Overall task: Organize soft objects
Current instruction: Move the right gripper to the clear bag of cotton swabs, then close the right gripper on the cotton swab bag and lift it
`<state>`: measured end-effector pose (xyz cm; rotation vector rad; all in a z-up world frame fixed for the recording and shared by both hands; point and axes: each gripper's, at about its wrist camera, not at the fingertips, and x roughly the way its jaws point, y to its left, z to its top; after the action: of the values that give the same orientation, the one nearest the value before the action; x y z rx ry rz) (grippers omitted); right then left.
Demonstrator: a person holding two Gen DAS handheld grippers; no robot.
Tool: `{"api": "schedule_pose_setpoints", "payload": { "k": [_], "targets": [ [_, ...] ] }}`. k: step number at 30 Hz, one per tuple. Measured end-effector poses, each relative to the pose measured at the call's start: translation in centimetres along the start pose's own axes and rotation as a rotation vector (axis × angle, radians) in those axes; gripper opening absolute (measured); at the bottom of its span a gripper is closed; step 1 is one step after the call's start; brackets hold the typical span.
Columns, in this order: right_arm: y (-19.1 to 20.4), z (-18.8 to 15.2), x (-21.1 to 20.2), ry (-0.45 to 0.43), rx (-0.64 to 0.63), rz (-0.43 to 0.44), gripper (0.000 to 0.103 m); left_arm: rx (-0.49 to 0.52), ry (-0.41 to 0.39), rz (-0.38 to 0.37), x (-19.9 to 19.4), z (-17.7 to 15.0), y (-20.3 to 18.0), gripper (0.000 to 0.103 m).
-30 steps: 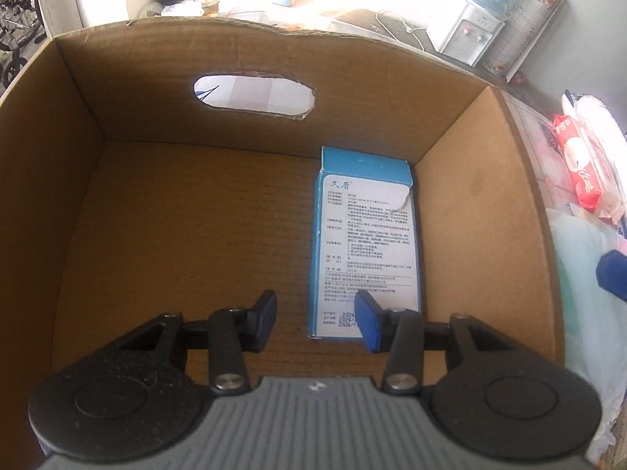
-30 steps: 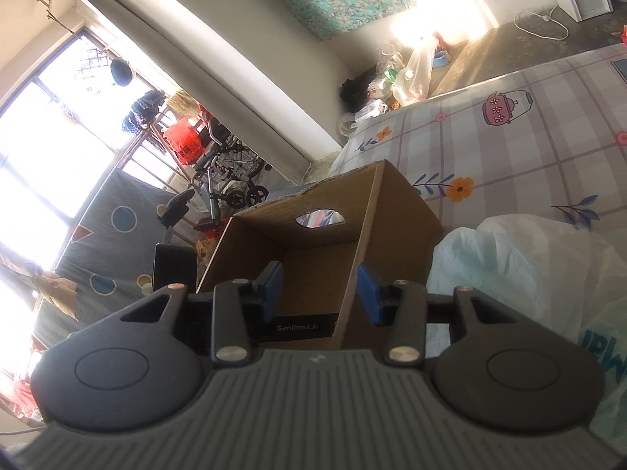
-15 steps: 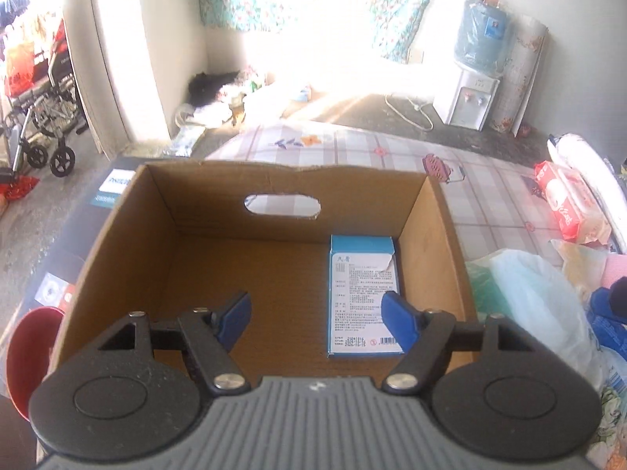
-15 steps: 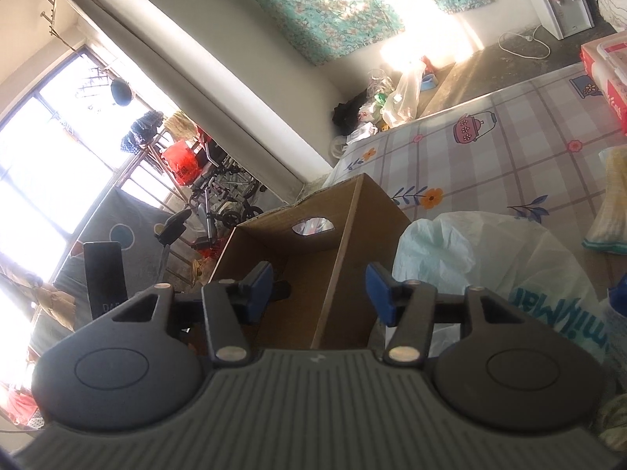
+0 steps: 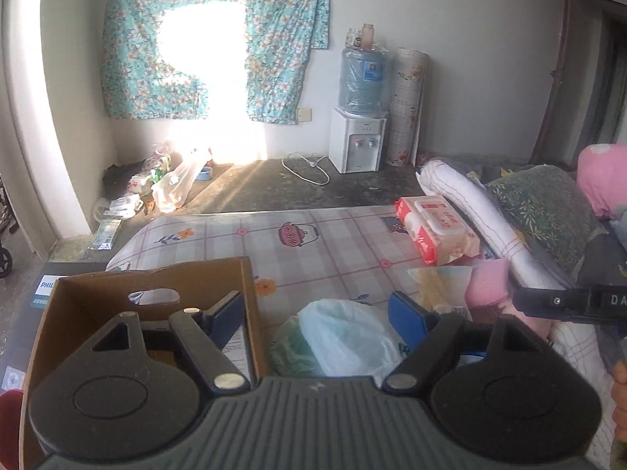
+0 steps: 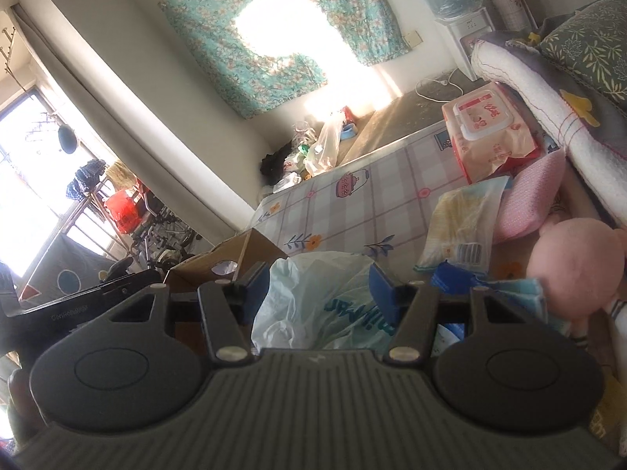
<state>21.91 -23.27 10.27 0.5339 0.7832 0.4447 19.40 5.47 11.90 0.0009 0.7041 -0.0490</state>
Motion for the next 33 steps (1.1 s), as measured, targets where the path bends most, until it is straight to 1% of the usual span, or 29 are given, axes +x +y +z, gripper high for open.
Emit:
{"api": "schedule_pose_setpoints", "payload": {
  "k": [5, 7, 9, 10, 12, 14, 15, 17, 18, 24, 26, 29, 33],
  "targets": [
    [-3.9, 1.3, 0.3, 0.018, 0.101, -0.026, 0.056, 0.095, 0.059, -0.078, 4.9, 1.6, -5.3, 0.081],
    [-5.2, 1.9, 1.4, 0.034, 0.129, -0.045, 0.056, 0.13, 0.1, -0.089, 7.7, 1.9, -7.2, 0.078],
    [-6.3, 2.7, 2.8, 0.056, 0.158, -0.068, 0.055, 0.161, 0.136, -0.092, 10.3, 2.1, -8.6, 0.069],
    [-6.9, 3.1, 3.6, 0.073, 0.176, -0.079, 0.054, 0.186, 0.157, -0.098, 11.7, 2.1, -9.2, 0.067],
    [-7.9, 3.9, 5.5, 0.104, 0.201, -0.104, 0.053, 0.206, 0.197, -0.094, 14.3, 2.0, -10.3, 0.052],
    [-8.6, 4.8, 7.2, 0.128, 0.21, -0.131, 0.05, 0.222, 0.232, -0.108, 16.5, 1.8, -11.2, 0.047],
    [-9.0, 5.2, 8.1, 0.14, 0.212, -0.145, 0.05, 0.233, 0.248, -0.118, 17.4, 1.6, -11.5, 0.042],
    [-9.7, 6.0, 9.7, 0.167, 0.214, -0.166, 0.048, 0.255, 0.29, -0.117, 19.5, 1.3, -12.4, 0.034],
    [-10.2, 6.4, 10.6, 0.182, 0.224, -0.179, 0.048, 0.264, 0.31, -0.116, 20.5, 1.1, -12.8, 0.032],
    [-14.0, 7.0, 15.0, 0.26, 0.285, -0.239, 0.042, 0.253, 0.423, -0.15, 24.7, 0.4, -14.0, 0.031],
    [-14.5, 7.0, 16.0, 0.278, 0.291, -0.246, 0.041, 0.249, 0.45, -0.149, 25.8, 0.3, -14.2, 0.031],
    [-15.0, 6.9, 17.3, 0.295, 0.299, -0.245, 0.04, 0.214, 0.49, -0.155, 27.0, 0.1, -14.0, 0.031],
    [-15.7, 7.0, 19.0, 0.321, 0.303, -0.24, 0.04, 0.178, 0.516, -0.154, 27.9, -0.2, -13.7, 0.037]
  ]
}}
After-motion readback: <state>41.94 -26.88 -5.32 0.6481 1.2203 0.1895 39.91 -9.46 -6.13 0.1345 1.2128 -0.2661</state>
